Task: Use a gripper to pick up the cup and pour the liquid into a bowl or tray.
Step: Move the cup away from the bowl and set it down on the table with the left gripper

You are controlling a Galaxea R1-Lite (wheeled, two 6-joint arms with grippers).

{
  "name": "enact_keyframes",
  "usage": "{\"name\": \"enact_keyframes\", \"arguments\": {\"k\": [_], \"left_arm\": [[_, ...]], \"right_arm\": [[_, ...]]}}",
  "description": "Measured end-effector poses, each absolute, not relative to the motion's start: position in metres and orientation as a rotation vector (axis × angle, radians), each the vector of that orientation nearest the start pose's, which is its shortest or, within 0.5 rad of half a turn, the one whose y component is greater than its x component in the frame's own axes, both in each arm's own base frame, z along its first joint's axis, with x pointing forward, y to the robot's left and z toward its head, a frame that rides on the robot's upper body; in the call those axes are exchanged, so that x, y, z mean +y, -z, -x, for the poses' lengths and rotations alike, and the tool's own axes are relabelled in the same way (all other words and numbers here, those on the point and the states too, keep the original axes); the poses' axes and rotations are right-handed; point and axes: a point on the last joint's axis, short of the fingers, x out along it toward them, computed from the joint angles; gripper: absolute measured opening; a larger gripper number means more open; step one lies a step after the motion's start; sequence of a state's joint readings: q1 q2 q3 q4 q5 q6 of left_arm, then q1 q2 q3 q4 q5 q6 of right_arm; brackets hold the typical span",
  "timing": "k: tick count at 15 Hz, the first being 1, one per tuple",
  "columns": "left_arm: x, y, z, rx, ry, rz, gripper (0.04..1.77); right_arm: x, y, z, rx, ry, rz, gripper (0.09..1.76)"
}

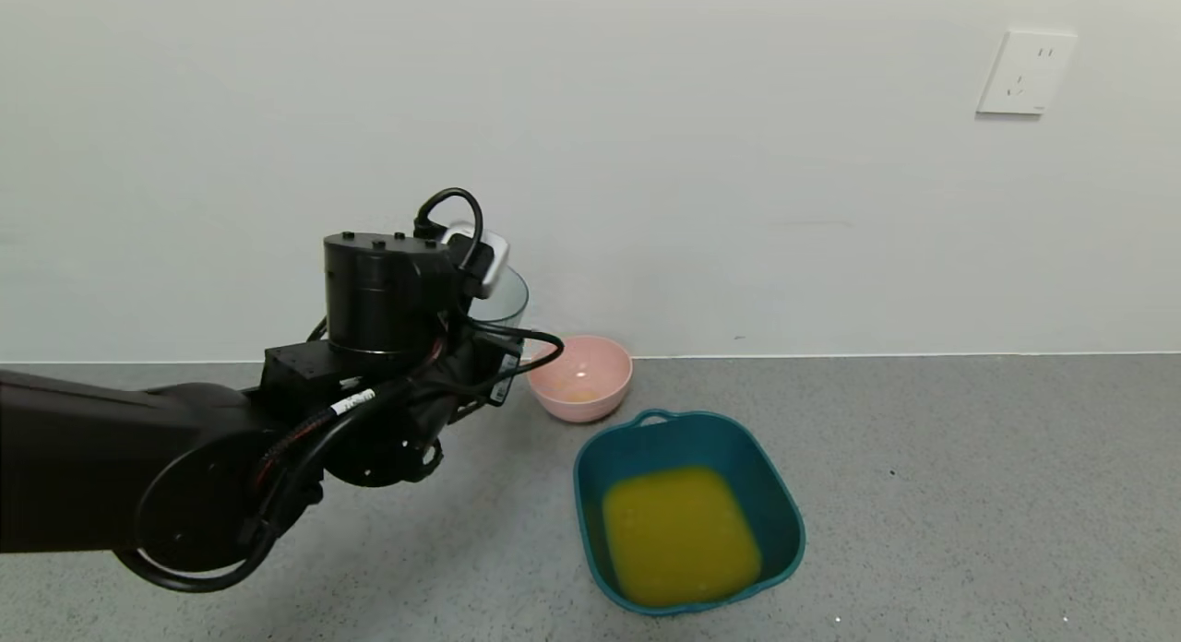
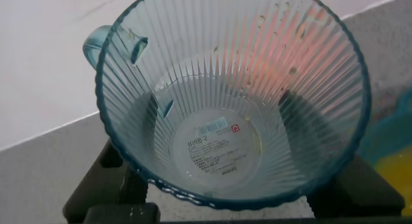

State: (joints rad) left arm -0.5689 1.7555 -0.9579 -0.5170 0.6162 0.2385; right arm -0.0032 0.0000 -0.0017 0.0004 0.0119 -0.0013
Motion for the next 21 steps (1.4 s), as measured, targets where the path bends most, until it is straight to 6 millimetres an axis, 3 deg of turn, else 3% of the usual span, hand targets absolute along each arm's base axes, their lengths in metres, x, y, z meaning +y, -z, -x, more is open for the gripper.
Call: {"name": "enact_keyframes", "arguments": {"k": [7,13,18,21], "left_arm": [[-0.109,-0.187,-0.311,0.282,-0.081,-0.189,1.3],[-0.075,-0.165,-0.326,0.358,-0.094,-0.099,1.3],[-0.068,-0.154,-0.337,0.375,-0.067,-0.083,1.3],[-0.072,-0.141,-0.354,0.29,-0.05,-0.062,1.3]], "right_arm": [[0.0,-0.076,0.023,-0.002,-0.009,0.001,1.71],[0.0,-0.076,0.023,-0.001,-0.009,0.001,1.71],[0.0,-0.076,0.023,-0.002,-0.008,0.001,1.71],[0.0,-0.076,0.023,-0.002,-0.008,0.001,1.71]]}}
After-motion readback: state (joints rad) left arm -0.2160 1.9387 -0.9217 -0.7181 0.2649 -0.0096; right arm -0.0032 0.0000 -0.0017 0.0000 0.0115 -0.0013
